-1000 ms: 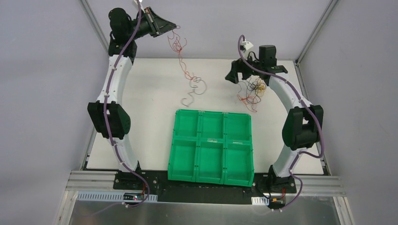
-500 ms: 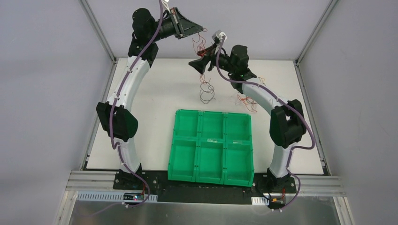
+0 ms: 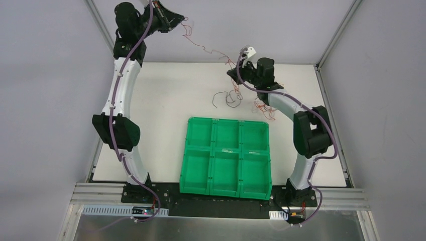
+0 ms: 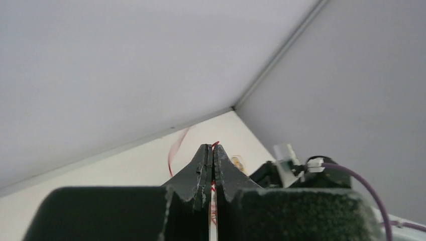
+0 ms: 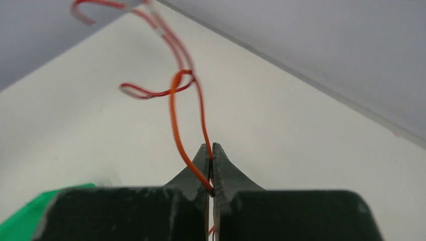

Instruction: Untangle the cables

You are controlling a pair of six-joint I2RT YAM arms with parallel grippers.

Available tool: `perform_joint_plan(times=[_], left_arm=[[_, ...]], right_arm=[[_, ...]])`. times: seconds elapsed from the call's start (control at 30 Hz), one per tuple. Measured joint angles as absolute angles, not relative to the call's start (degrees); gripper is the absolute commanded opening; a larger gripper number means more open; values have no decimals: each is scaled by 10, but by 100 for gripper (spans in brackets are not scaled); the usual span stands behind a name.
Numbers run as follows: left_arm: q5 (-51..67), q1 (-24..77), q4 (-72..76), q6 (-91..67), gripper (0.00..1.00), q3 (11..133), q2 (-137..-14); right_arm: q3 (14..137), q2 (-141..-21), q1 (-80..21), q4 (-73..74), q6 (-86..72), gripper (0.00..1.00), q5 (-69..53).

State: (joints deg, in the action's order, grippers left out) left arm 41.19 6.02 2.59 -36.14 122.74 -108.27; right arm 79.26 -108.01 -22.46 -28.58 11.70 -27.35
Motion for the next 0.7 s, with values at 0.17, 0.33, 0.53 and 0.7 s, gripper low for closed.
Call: perform_joint_plan(times=[0.17,0.33,0.53,0.7], left_arm=[[352,44,-9,-244,0,1220,-1053],[320,33,-27,-199,0,1222,-1033],[293,-36,-42,-204,0,1254,-1035],[341,-68,-14,-252,0,1261,-1031]], right_arm=[[752,-1062,-163,-216,182,0,-273],[733,-1054,-111,-156,236,0,-274],[726,-1053,-74,-99,282,0,-274],[726,-1052,-76,-67,289,0,-283]])
